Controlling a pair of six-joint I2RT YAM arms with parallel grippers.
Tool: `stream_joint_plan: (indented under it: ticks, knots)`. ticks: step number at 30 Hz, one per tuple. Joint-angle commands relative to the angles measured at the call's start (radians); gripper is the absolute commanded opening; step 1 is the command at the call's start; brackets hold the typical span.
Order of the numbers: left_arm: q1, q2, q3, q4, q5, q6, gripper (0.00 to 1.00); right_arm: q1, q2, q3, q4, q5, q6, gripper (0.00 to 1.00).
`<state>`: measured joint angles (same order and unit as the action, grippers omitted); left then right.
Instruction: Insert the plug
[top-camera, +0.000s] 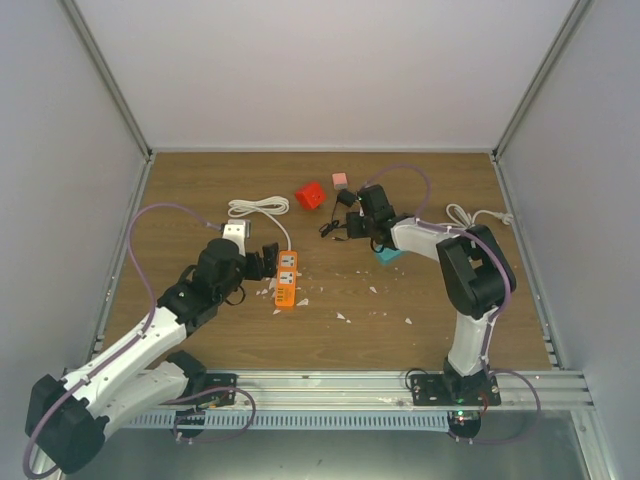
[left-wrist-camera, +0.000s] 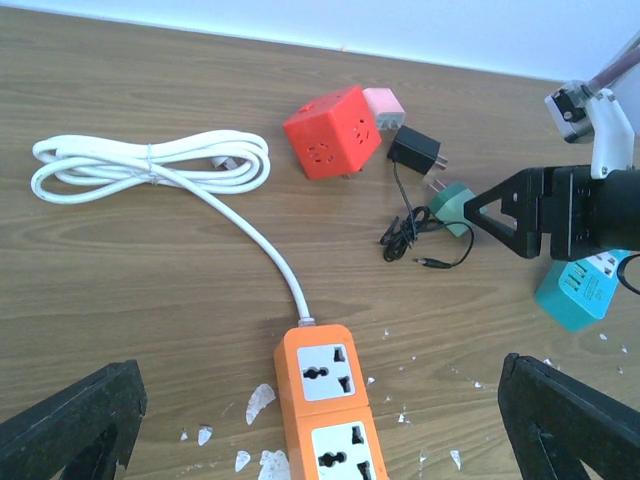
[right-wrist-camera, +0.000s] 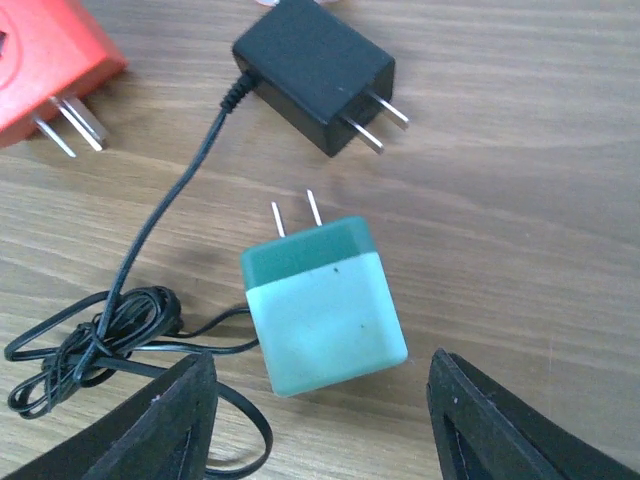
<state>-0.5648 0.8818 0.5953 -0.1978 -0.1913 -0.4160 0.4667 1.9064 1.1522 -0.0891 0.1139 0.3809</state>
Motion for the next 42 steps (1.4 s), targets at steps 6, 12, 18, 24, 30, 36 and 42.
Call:
stream_joint_plan:
  ticks: [6, 12, 18, 24, 30, 36, 42]
  knots:
    - [0.008, -0.054, -0.023, 0.043, 0.001, 0.007, 0.99, -0.037, 0.047, 0.024, 0.062, -0.094, -0.075, 0.58]
    - [0.009, -0.048, -0.024, 0.043, -0.002, 0.005, 0.99, -0.039, 0.110, 0.077, 0.028, -0.098, -0.090, 0.58]
    - [0.011, -0.044, -0.024, 0.044, -0.006, 0.006, 0.99, -0.038, 0.151, 0.105, 0.013, -0.110, -0.099, 0.57]
    - [0.020, 0.004, 0.003, 0.047, 0.013, 0.018, 0.99, -0.038, 0.150, 0.100, 0.005, -0.105, -0.086, 0.20]
    - [0.028, 0.094, 0.037, 0.057, 0.051, 0.032, 0.99, -0.038, 0.022, 0.040, -0.022, -0.050, -0.042, 0.16]
    - [0.029, 0.130, 0.055, 0.062, 0.070, 0.037, 0.99, -0.022, -0.241, -0.080, -0.020, -0.038, 0.009, 0.16]
    - [0.029, 0.082, 0.049, 0.071, 0.089, 0.034, 0.99, 0.026, -0.471, -0.199, -0.011, 0.004, 0.054, 0.16]
